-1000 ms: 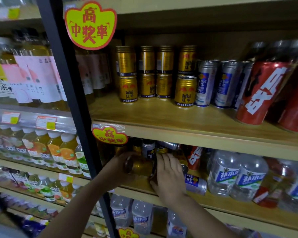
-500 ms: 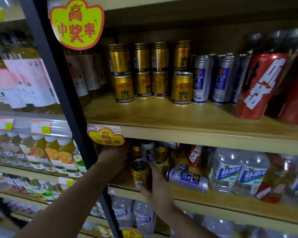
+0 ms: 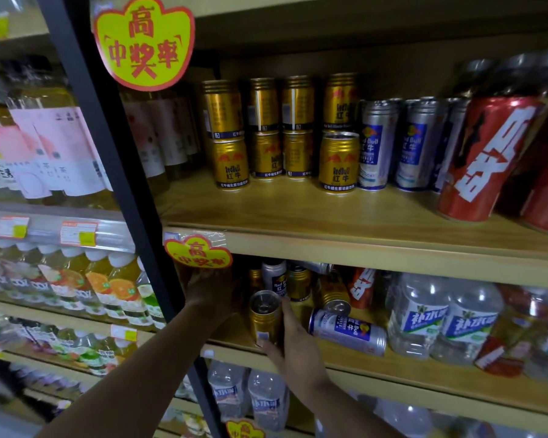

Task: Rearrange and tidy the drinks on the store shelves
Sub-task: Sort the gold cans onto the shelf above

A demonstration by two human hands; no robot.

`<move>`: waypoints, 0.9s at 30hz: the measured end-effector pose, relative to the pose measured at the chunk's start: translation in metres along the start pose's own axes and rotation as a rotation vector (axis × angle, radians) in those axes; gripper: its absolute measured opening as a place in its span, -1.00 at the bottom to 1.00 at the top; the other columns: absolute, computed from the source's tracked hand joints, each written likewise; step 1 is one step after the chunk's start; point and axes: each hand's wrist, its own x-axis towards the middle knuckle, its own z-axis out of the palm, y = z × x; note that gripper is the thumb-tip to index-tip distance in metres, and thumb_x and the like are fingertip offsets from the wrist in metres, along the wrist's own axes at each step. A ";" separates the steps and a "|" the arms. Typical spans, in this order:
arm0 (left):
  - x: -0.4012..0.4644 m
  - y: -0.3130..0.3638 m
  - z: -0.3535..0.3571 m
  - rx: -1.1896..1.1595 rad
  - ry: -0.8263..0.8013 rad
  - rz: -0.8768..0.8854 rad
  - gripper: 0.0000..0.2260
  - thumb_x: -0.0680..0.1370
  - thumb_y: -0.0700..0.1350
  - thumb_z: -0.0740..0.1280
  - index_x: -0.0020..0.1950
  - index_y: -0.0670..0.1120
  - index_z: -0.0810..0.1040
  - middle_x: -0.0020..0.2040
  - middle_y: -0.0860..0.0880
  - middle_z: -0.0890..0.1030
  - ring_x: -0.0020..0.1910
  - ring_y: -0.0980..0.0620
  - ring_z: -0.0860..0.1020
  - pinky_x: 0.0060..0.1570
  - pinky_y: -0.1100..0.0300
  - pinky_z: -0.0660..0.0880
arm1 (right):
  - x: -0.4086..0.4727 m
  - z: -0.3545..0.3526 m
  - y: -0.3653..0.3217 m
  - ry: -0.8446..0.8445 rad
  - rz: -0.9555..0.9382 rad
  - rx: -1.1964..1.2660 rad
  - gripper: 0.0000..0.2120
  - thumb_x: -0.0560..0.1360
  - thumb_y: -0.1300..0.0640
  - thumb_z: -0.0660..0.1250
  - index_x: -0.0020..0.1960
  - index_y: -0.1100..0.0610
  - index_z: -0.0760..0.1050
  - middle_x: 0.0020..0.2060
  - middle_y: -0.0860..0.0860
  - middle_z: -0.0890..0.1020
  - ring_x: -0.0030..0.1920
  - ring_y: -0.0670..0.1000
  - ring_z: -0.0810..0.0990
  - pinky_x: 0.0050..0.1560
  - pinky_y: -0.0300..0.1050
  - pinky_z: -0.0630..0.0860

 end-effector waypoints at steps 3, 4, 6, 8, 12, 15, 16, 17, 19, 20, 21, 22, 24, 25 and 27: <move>-0.012 -0.003 0.014 -0.462 0.008 -0.104 -0.28 0.48 0.19 0.44 0.53 -0.03 0.26 0.45 -0.18 0.33 0.34 -0.25 0.43 0.24 -0.06 0.46 | 0.003 0.000 0.003 -0.012 0.003 0.005 -0.17 0.53 -0.14 0.40 0.57 -0.33 -0.09 0.39 -0.20 0.50 0.33 -0.13 0.52 0.29 -0.11 0.52; -0.016 -0.003 0.019 -0.599 0.041 -0.131 -0.23 0.46 0.13 0.50 0.54 -0.08 0.22 0.45 -0.20 0.32 0.37 -0.26 0.40 0.29 -0.09 0.43 | 0.003 0.000 0.004 -0.013 0.005 0.006 -0.16 0.53 -0.14 0.41 0.58 -0.30 -0.10 0.40 -0.19 0.49 0.34 -0.12 0.51 0.30 -0.11 0.51; -0.026 -0.003 0.025 -0.810 0.112 -0.157 -0.24 0.43 0.01 0.56 0.50 -0.11 0.23 0.39 -0.18 0.45 0.36 -0.24 0.42 0.29 -0.10 0.42 | 0.004 0.001 0.006 -0.011 0.005 -0.009 -0.15 0.53 -0.16 0.41 0.58 -0.28 -0.11 0.41 -0.18 0.48 0.35 -0.12 0.50 0.30 -0.13 0.51; -0.038 -0.004 0.025 -0.956 0.244 -0.168 -0.33 0.42 -0.05 0.58 0.43 -0.05 0.33 0.28 -0.11 0.55 0.27 -0.18 0.52 0.17 -0.03 0.49 | 0.004 0.002 0.007 -0.004 -0.004 -0.025 -0.14 0.52 -0.17 0.41 0.58 -0.30 -0.12 0.40 -0.18 0.49 0.33 -0.12 0.52 0.26 -0.16 0.52; -0.057 0.001 0.005 -1.323 0.453 -0.090 -0.35 0.39 -0.01 0.61 0.39 0.07 0.39 0.22 0.05 0.61 0.20 0.06 0.60 0.09 0.06 0.53 | 0.005 0.006 0.011 0.004 -0.001 0.026 -0.14 0.51 -0.19 0.41 0.56 -0.37 -0.12 0.38 -0.25 0.50 0.32 -0.17 0.52 0.28 -0.14 0.52; -0.061 0.014 -0.013 -1.485 0.429 -0.051 -0.42 0.34 0.07 0.61 0.28 0.07 0.47 0.14 0.08 0.67 0.16 0.08 0.63 0.10 0.03 0.58 | 0.007 0.006 0.012 0.017 0.010 0.056 -0.18 0.49 -0.23 0.40 0.52 -0.45 -0.09 0.33 -0.39 0.46 0.27 -0.30 0.47 0.22 -0.30 0.43; -0.059 0.018 -0.017 -1.495 0.401 -0.022 -0.45 0.35 0.05 0.61 0.25 0.07 0.48 0.12 0.08 0.68 0.15 0.10 0.64 0.10 0.05 0.59 | 0.007 0.005 0.012 0.021 0.008 0.063 -0.19 0.48 -0.24 0.39 0.50 -0.47 -0.08 0.30 -0.43 0.44 0.25 -0.34 0.45 0.21 -0.33 0.40; -0.057 0.023 -0.018 -1.493 0.365 0.009 -0.48 0.36 0.01 0.63 0.24 0.07 0.50 0.12 0.09 0.69 0.14 0.11 0.64 0.09 0.10 0.60 | 0.007 0.004 0.013 0.021 0.010 0.074 -0.20 0.47 -0.25 0.39 0.49 -0.48 -0.07 0.30 -0.45 0.43 0.25 -0.36 0.44 0.22 -0.34 0.39; -0.054 0.032 -0.016 -1.500 0.274 0.069 -0.48 0.37 -0.07 0.63 0.26 0.08 0.52 0.13 0.11 0.69 0.16 0.11 0.64 0.07 0.20 0.60 | 0.007 0.003 0.012 0.014 0.020 0.090 -0.17 0.46 -0.26 0.39 0.51 -0.48 -0.09 0.33 -0.40 0.45 0.27 -0.34 0.45 0.27 -0.29 0.41; -0.053 0.037 -0.014 -1.501 0.228 0.092 -0.46 0.37 -0.09 0.62 0.29 0.08 0.51 0.15 0.11 0.69 0.17 0.11 0.64 0.08 0.21 0.60 | 0.007 0.004 0.013 0.008 0.027 0.086 -0.16 0.46 -0.26 0.38 0.52 -0.47 -0.11 0.34 -0.36 0.47 0.29 -0.30 0.47 0.27 -0.28 0.43; -0.052 0.042 -0.011 -1.481 0.200 0.112 -0.42 0.38 -0.09 0.62 0.34 0.07 0.48 0.17 0.13 0.67 0.19 0.12 0.63 0.10 0.23 0.59 | 0.007 0.004 0.013 0.004 0.034 0.075 -0.15 0.47 -0.25 0.38 0.53 -0.46 -0.13 0.34 -0.33 0.49 0.29 -0.27 0.49 0.26 -0.28 0.44; -0.052 0.046 -0.009 -1.441 0.191 0.128 -0.38 0.39 -0.07 0.62 0.38 0.07 0.44 0.19 0.16 0.65 0.20 0.17 0.61 0.12 0.25 0.57 | 0.007 0.005 0.013 0.005 0.038 0.060 -0.15 0.48 -0.24 0.38 0.54 -0.43 -0.13 0.34 -0.32 0.49 0.29 -0.25 0.49 0.25 -0.29 0.43; -0.051 0.047 -0.006 -1.346 0.181 0.132 -0.29 0.38 0.03 0.61 0.44 0.10 0.36 0.21 0.22 0.61 0.21 0.26 0.57 0.12 0.31 0.55 | 0.007 0.005 0.013 0.004 0.043 0.038 -0.16 0.48 -0.23 0.39 0.52 -0.41 -0.11 0.31 -0.37 0.45 0.29 -0.28 0.46 0.25 -0.34 0.39; -0.050 0.044 -0.005 -1.314 0.170 0.127 -0.27 0.36 0.08 0.60 0.44 0.12 0.35 0.21 0.23 0.60 0.20 0.28 0.57 0.11 0.32 0.55 | 0.008 0.004 0.013 0.002 0.040 0.032 -0.18 0.47 -0.23 0.40 0.50 -0.41 -0.09 0.30 -0.39 0.44 0.29 -0.29 0.45 0.24 -0.36 0.37; -0.047 0.034 -0.001 -1.249 0.122 0.126 -0.27 0.34 0.10 0.62 0.42 0.13 0.35 0.20 0.20 0.61 0.17 0.30 0.57 0.07 0.35 0.53 | 0.009 0.004 0.014 -0.005 0.040 0.017 -0.21 0.46 -0.23 0.40 0.50 -0.39 -0.02 0.28 -0.37 0.47 0.27 -0.27 0.47 0.22 -0.33 0.41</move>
